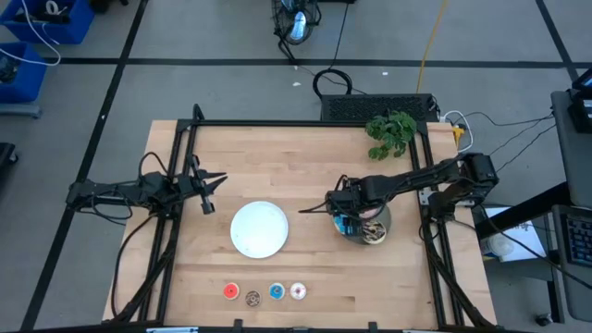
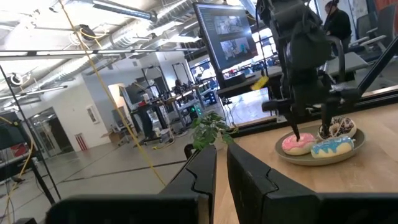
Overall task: Pick & Place donuts
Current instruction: Put the small orange donut on the white plate
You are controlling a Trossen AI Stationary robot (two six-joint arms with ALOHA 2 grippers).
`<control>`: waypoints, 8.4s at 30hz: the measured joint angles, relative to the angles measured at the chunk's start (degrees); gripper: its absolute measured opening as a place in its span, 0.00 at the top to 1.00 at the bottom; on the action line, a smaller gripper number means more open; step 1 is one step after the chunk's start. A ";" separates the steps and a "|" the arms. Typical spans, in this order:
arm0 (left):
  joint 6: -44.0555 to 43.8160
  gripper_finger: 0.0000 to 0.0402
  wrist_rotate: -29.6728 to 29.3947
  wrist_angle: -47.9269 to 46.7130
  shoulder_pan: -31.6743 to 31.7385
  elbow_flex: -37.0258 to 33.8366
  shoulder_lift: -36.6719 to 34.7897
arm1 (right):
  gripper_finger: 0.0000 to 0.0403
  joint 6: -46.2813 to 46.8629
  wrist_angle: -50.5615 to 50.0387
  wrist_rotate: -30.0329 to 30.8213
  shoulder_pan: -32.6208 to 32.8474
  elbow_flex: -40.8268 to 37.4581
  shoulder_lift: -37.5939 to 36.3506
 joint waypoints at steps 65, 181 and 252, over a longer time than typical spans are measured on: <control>-35.74 0.88 -3.45 -20.36 -5.13 18.82 18.06 | 1.00 -13.43 66.43 -0.09 2.45 -63.43 -80.29; -61.61 0.23 20.32 -57.40 -43.43 66.41 104.35 | 1.00 -8.74 63.98 -3.07 2.58 -63.62 -80.11; -24.58 0.45 12.48 -65.47 -11.69 66.38 90.67 | 1.00 -9.11 63.96 -3.05 2.58 -63.62 -80.13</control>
